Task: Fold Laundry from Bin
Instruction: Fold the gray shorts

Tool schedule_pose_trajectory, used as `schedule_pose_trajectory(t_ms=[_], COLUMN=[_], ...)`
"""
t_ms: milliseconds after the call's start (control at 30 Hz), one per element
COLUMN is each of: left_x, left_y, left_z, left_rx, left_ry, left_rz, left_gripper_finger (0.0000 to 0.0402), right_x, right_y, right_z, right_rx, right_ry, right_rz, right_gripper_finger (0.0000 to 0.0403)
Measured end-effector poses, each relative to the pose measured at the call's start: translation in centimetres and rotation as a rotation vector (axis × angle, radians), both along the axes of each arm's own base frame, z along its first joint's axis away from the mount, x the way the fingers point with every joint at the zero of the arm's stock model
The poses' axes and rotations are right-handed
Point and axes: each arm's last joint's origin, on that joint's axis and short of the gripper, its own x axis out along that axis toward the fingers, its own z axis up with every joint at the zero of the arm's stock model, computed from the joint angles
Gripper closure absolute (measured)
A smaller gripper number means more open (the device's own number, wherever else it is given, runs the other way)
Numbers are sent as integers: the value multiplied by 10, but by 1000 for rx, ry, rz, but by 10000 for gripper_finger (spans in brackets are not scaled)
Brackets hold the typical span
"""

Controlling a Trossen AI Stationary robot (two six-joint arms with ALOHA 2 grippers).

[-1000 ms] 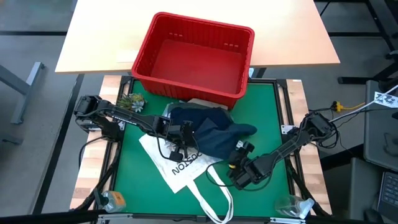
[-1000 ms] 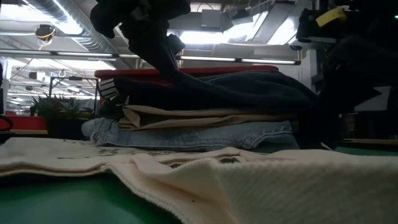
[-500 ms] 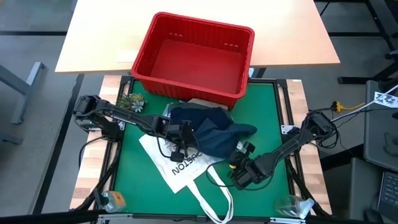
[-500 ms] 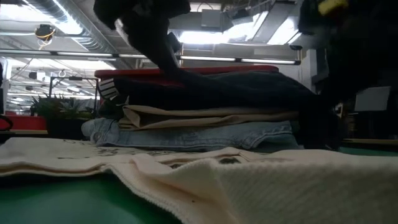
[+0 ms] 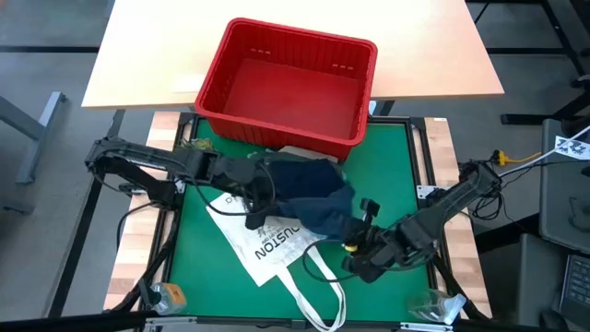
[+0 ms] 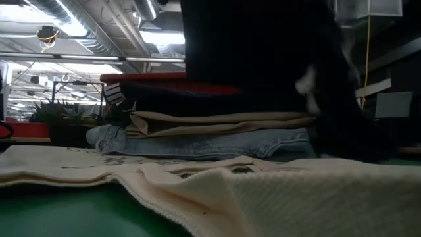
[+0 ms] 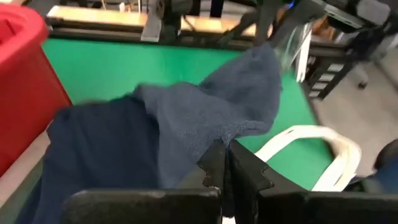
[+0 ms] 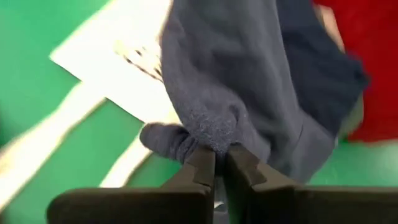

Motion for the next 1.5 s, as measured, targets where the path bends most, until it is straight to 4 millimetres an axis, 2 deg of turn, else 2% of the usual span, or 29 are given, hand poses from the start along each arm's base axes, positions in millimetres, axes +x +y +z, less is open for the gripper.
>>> schedule_pose_trajectory(t_ms=[133,300,400,500,833,1067,1267,1500], left_x=[-3,-19,-32,-43,-73,-90,-102,-105], left_y=[-9,-25,-35,-46,-88,-115,-129,-124], left_z=[26,64,81,89,86,88,88,74], left_rx=[-35,-34,-24,-63,-216,-296,-303,-181], left_ry=[-46,-43,-22,6,155,173,178,236], left_rz=[-36,-99,-118,-141,-198,-260,-257,-71], left_gripper_finger=[399,399,399,399,399,399,399,399], right_x=[2,-2,-6,-6,4,16,16,12], right_y=[1,-1,-2,1,18,33,33,21], right_z=[43,91,112,123,123,124,122,105], right_rx=[22,70,137,219,440,578,551,395], right_ry=[-94,-215,-266,-296,-275,-307,-305,-164], right_rz=[84,150,196,272,502,636,650,501], right_gripper_finger=[395,393,392,398,390,389,389,389])
